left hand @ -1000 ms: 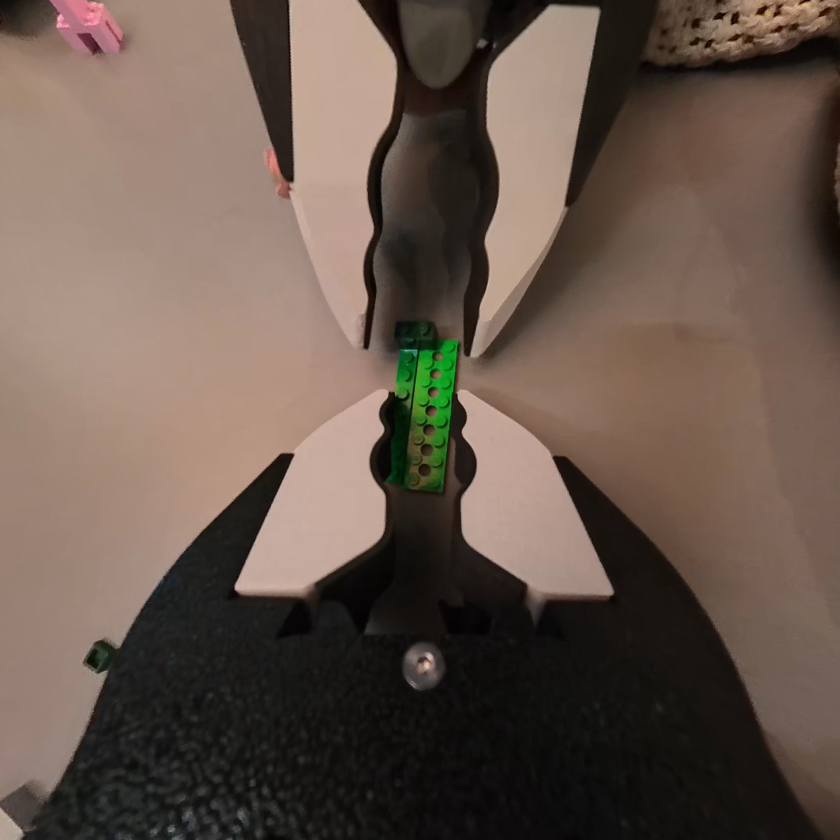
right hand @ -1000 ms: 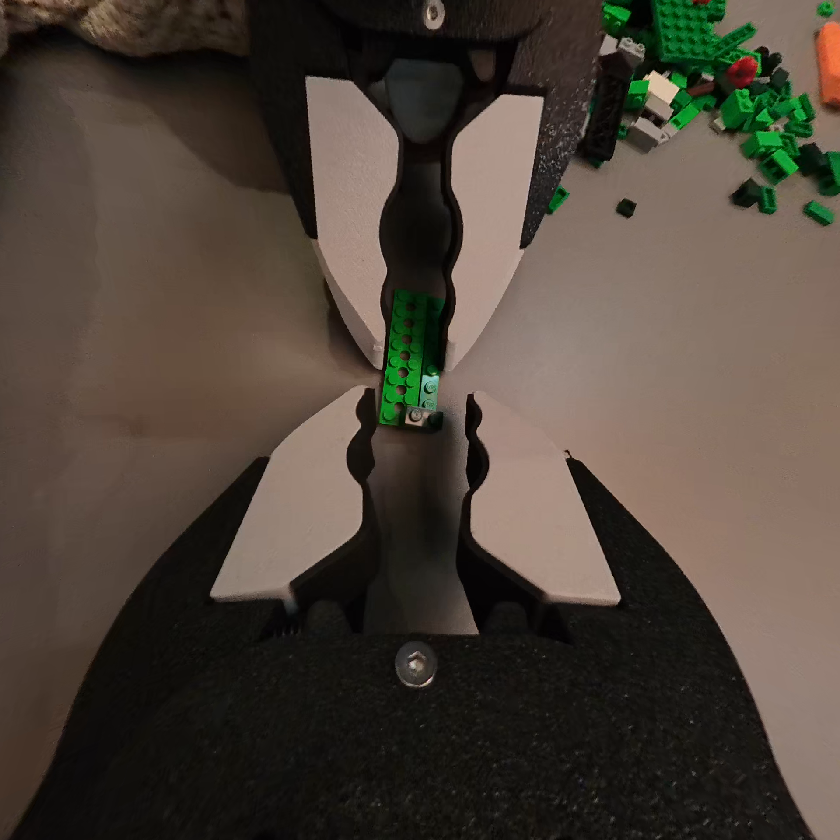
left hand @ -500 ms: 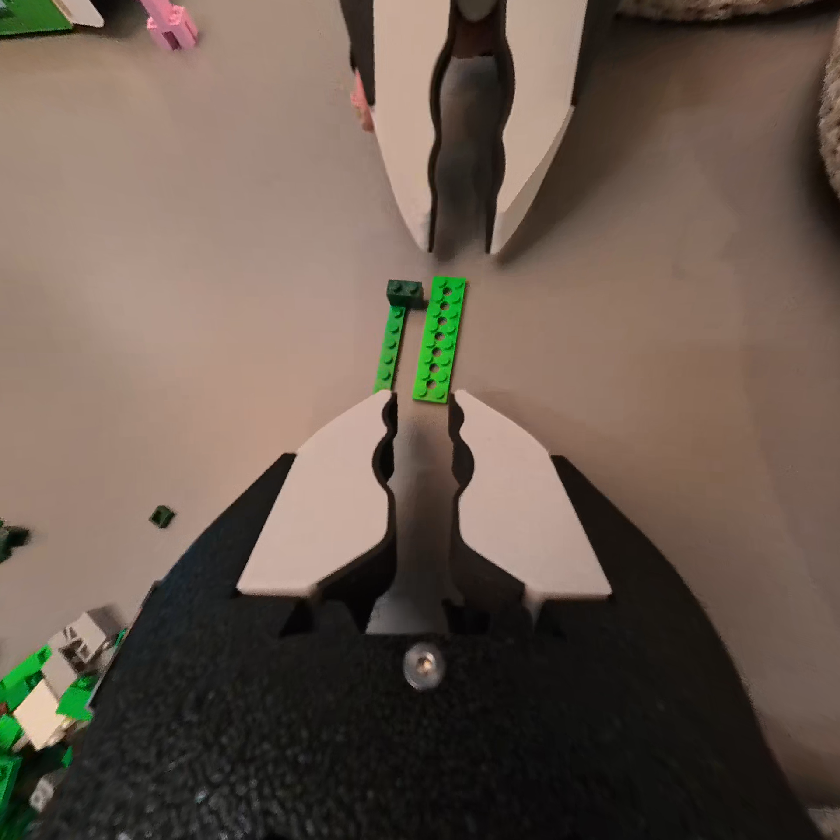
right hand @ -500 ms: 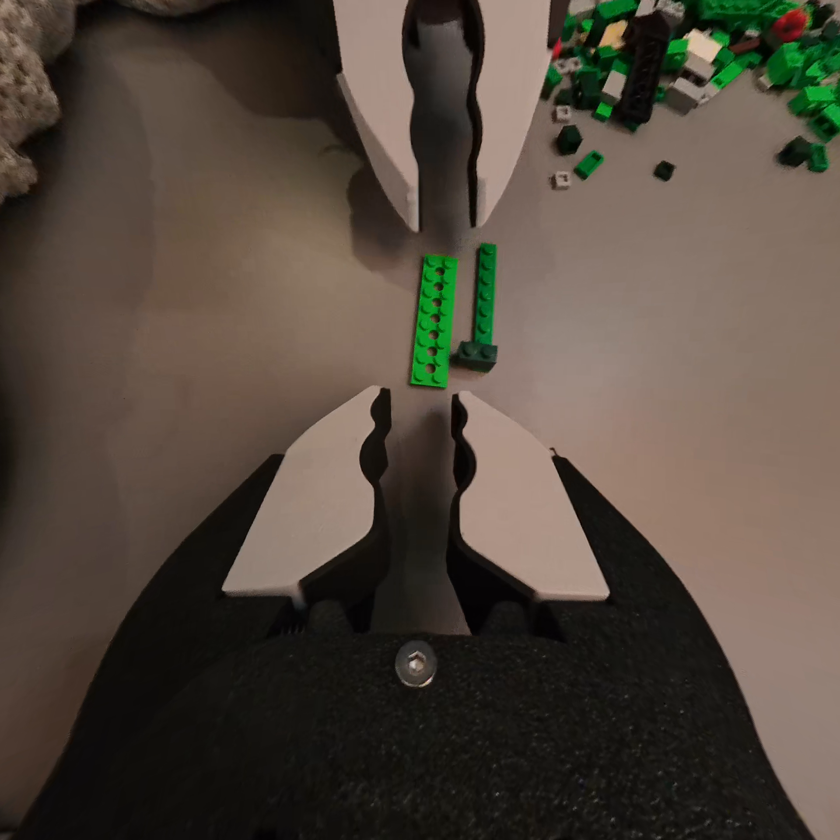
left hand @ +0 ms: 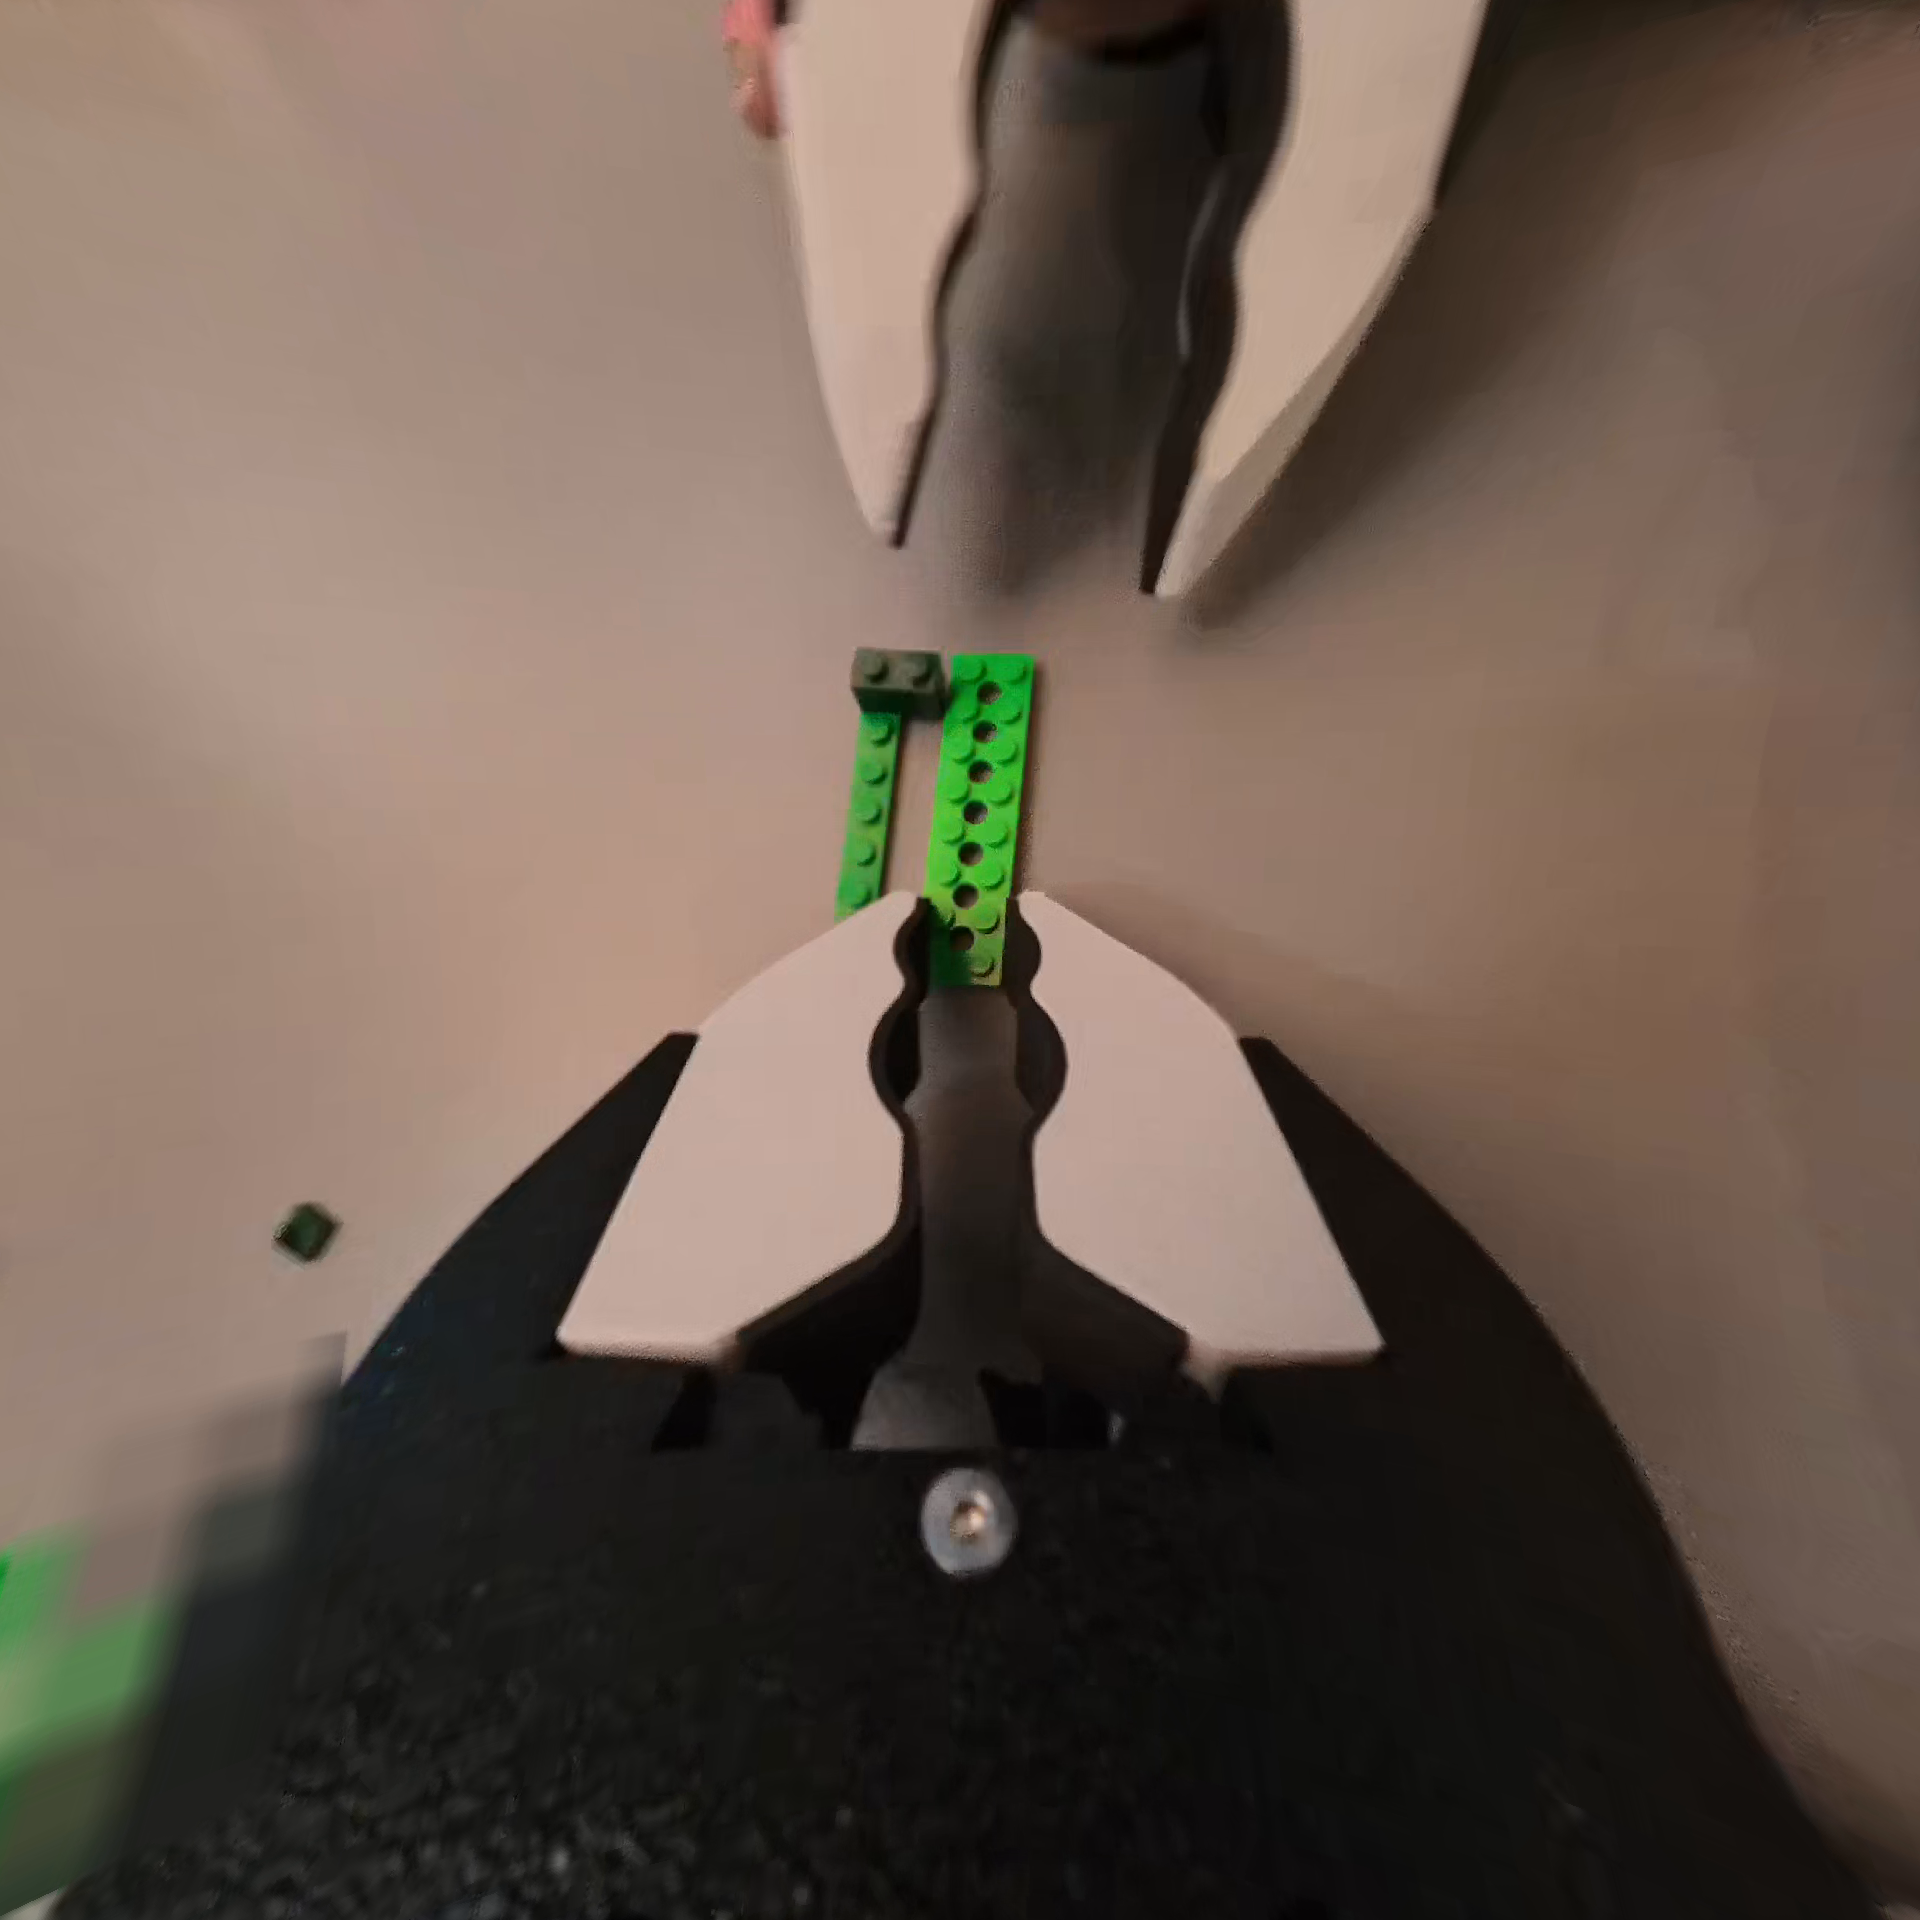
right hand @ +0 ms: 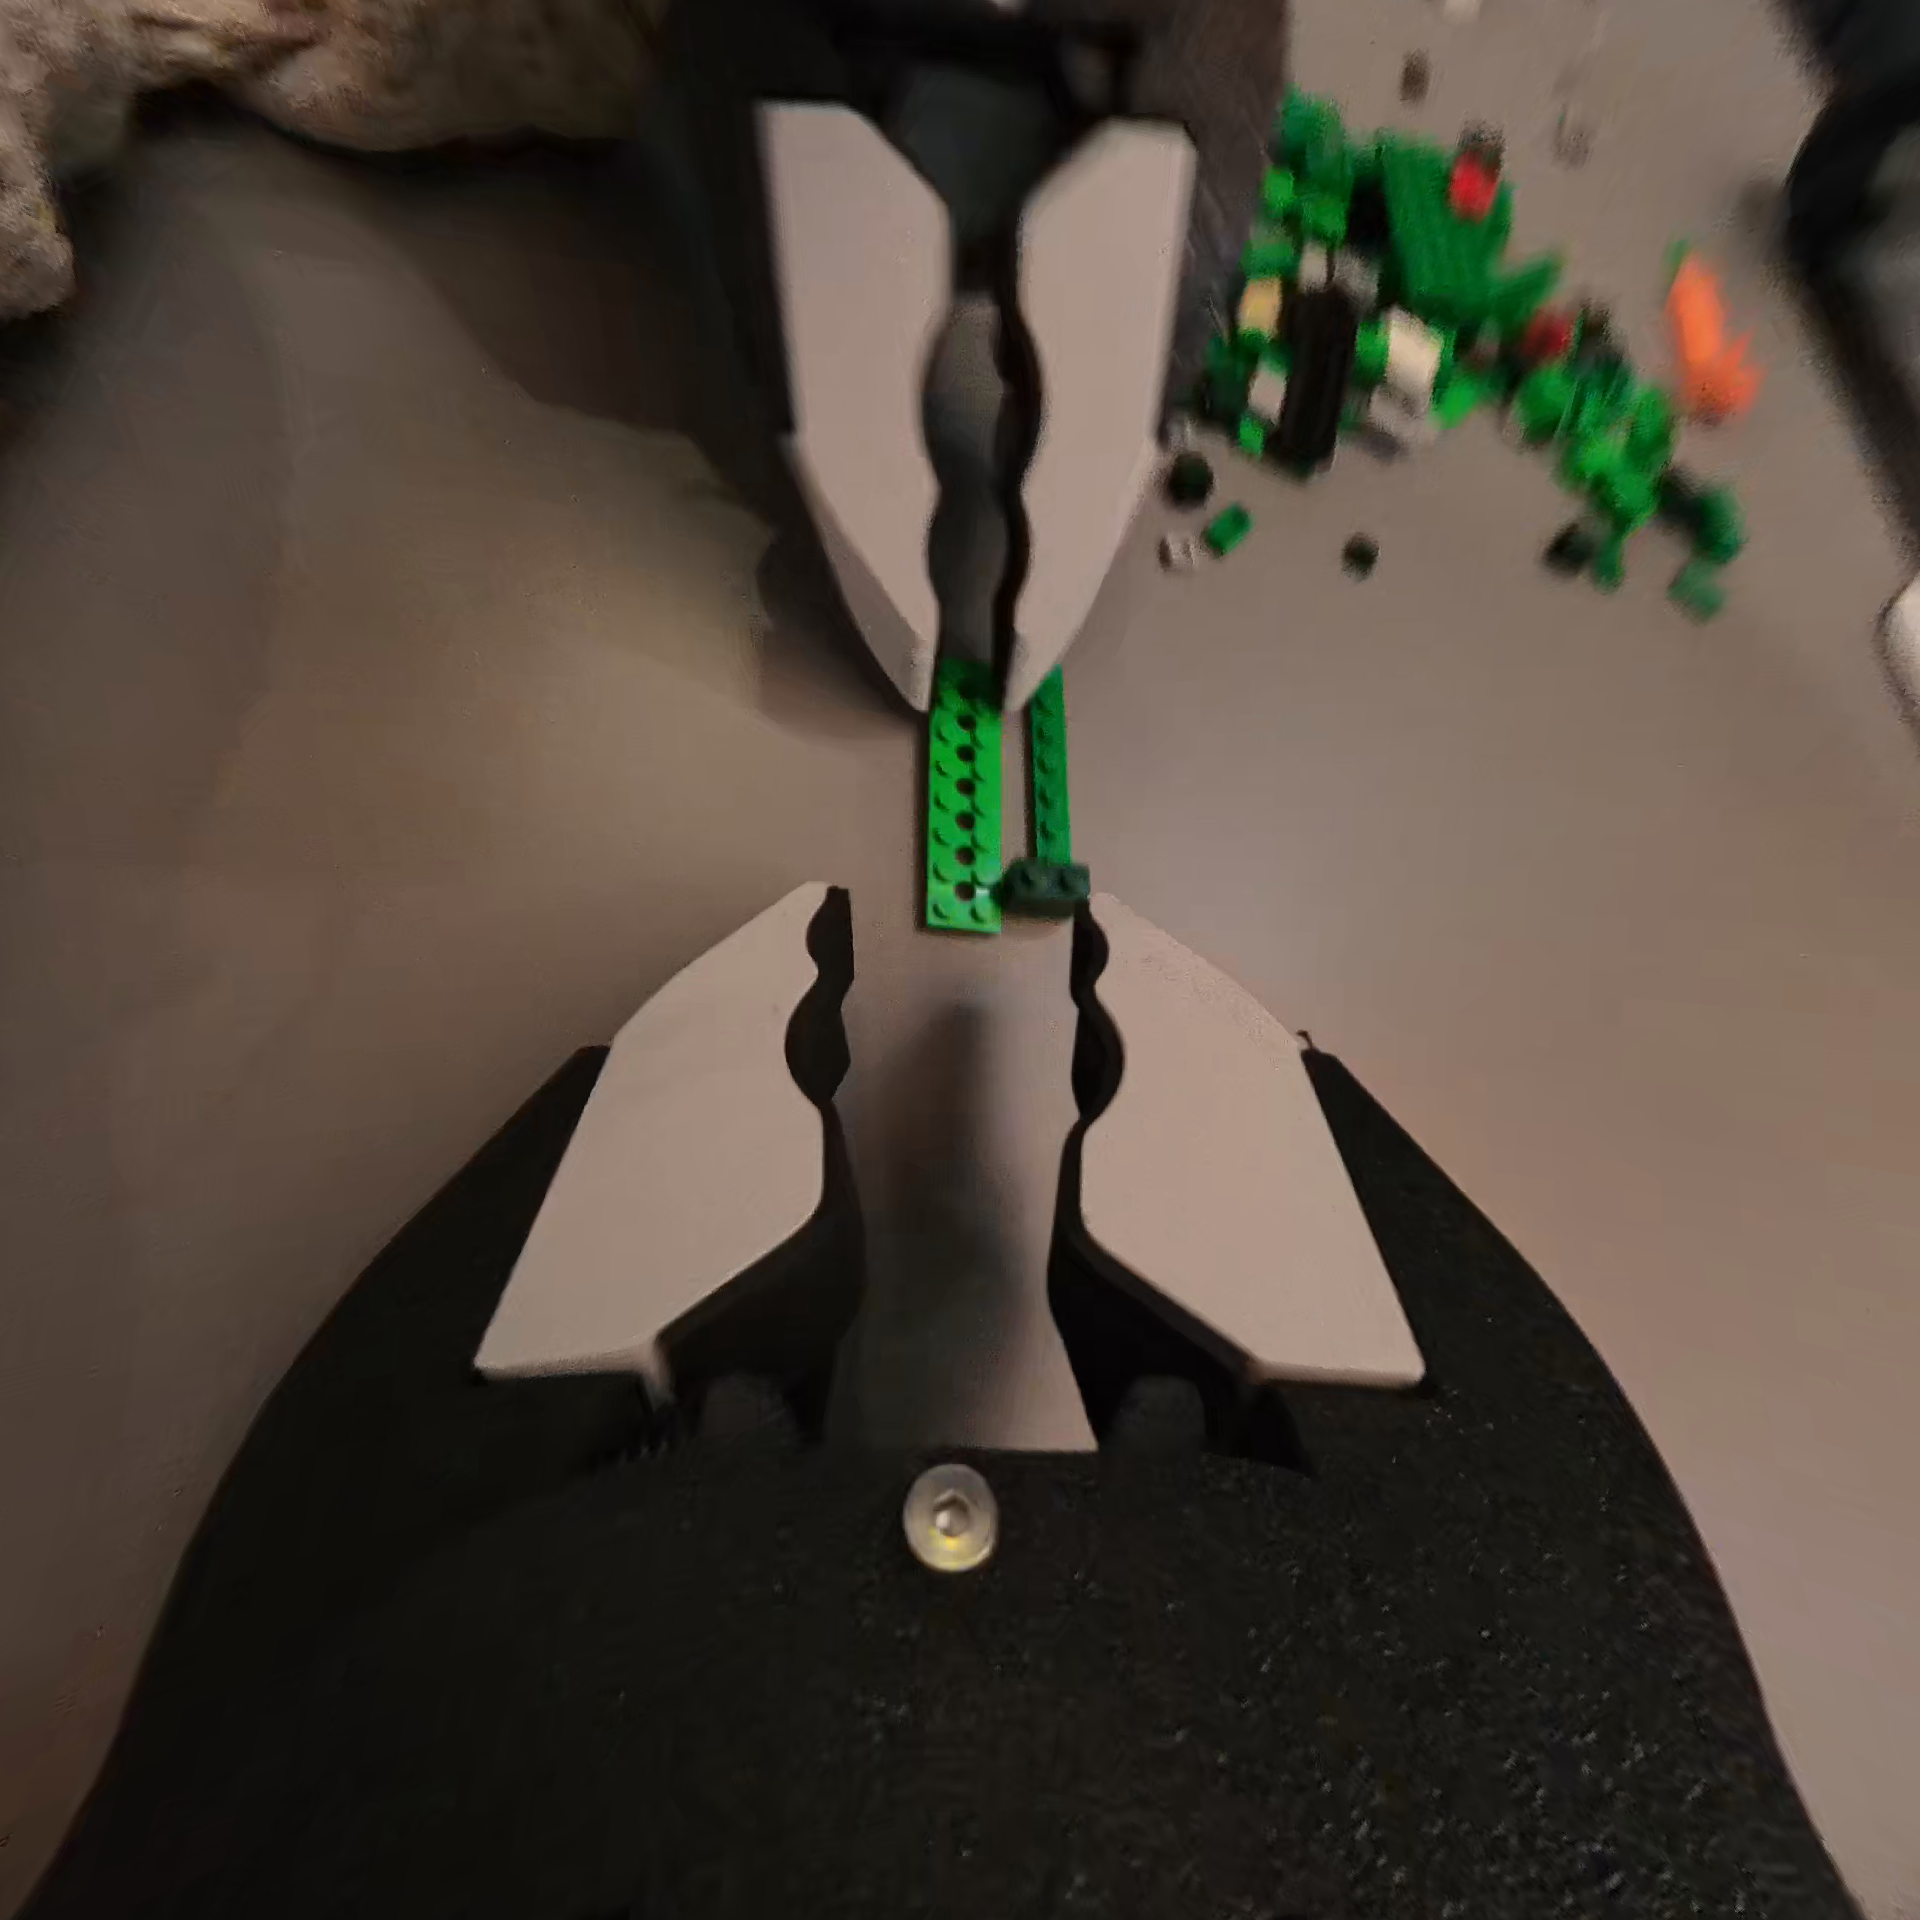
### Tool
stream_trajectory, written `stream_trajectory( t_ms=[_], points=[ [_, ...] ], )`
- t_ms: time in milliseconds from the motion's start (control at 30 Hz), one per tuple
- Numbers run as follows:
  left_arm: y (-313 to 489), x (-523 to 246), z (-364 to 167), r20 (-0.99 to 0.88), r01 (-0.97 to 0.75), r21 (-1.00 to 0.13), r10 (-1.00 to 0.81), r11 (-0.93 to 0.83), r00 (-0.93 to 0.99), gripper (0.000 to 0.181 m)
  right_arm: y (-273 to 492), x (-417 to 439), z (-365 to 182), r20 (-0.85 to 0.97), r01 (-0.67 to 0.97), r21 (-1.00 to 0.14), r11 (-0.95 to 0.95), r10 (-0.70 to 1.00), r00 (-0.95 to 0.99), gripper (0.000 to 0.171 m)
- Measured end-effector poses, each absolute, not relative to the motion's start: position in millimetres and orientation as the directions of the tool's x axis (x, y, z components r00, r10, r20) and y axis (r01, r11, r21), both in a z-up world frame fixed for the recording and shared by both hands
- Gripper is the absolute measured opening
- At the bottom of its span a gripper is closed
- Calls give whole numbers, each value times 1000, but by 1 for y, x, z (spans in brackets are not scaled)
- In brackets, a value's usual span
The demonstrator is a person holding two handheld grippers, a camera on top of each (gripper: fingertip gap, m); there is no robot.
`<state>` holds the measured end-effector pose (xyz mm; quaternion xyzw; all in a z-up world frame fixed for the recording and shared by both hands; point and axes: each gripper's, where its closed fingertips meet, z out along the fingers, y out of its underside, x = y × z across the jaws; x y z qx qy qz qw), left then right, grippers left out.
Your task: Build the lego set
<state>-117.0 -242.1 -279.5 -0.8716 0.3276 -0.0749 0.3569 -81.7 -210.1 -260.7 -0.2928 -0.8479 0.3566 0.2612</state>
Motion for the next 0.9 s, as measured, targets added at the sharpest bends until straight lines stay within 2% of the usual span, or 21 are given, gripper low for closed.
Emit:
stream_trajectory(
  t_ms=[100, 200, 300, 333, 367, 400, 433, 500, 600, 700, 767, 800, 900],
  points=[
    [-249, -106, -259, 159, -294, -767, -612, -570, 775, 12, -226, -78, -247, 448, 107, -708, 698, 560, -697, 37],
    [-254, -101, -244, 297, -170, -788, -606, -592, 738, 12, -233, -83, -240, 638, -13, -592, 806, 459, -618, 35],
    [-259, -95, -243, 316, -163, -795, -628, -584, 711, 12, -226, -89, -245, 728, -9, -475, 880, 387, -566, 7],
    [-259, -94, -245, 300, -177, -796, -632, -579, 715, 11, -226, -89, -248, 727, -5, -463, 887, 376, -574, 6],
    [-257, -94, -246, 269, -189, -807, -632, -560, 727, 14, -225, -89, -250, 719, 12, -467, 884, 388, -577, 5],
    [-254, -95, -245, 217, -204, -823, -625, -531, 750, 40, -222, -91, -251, 707, 44, -481, 876, 416, -572, 5],
    [-250, -97, -245, 137, -244, -834, -614, -495, 777, 55, -219, -92, -251, 689, 72, -494, 866, 441, -575, 5],
    [-244, -101, -241, -117, -408, -834, -605, -370, 788, 47, -217, -94, -251, 642, 121, -534, 837, 494, -586, 5],
    [-238, -103, -239, -468, -662, -715, -550, -223, 691, 33, -222, -95, -251, 579, 152, -593, 791, 550, -602, 5],
    [-238, -104, -251, -610, -787, -583, -532, -199, 587, 4, -223, -98, -250, 563, 167, -613, 772, 575, -593, 5],
    [-240, -104, -254, -653, -811, -558, -509, -178, 561, 4, -225, -96, -250, 565, 130, -617, 776, 552, -613, 7],
    [-243, -106, -254, -677, -823, -542, -492, -169, 547, 4, -226, -93, -249, 554, 99, -640, 762, 547, -628, 19],
    [-251, -119, -252, -773, -879, -457, -426, -139, 469, 4, -212, -91, -249, 331, 198, -794, 575, 682, -652, 37]
  ],
)
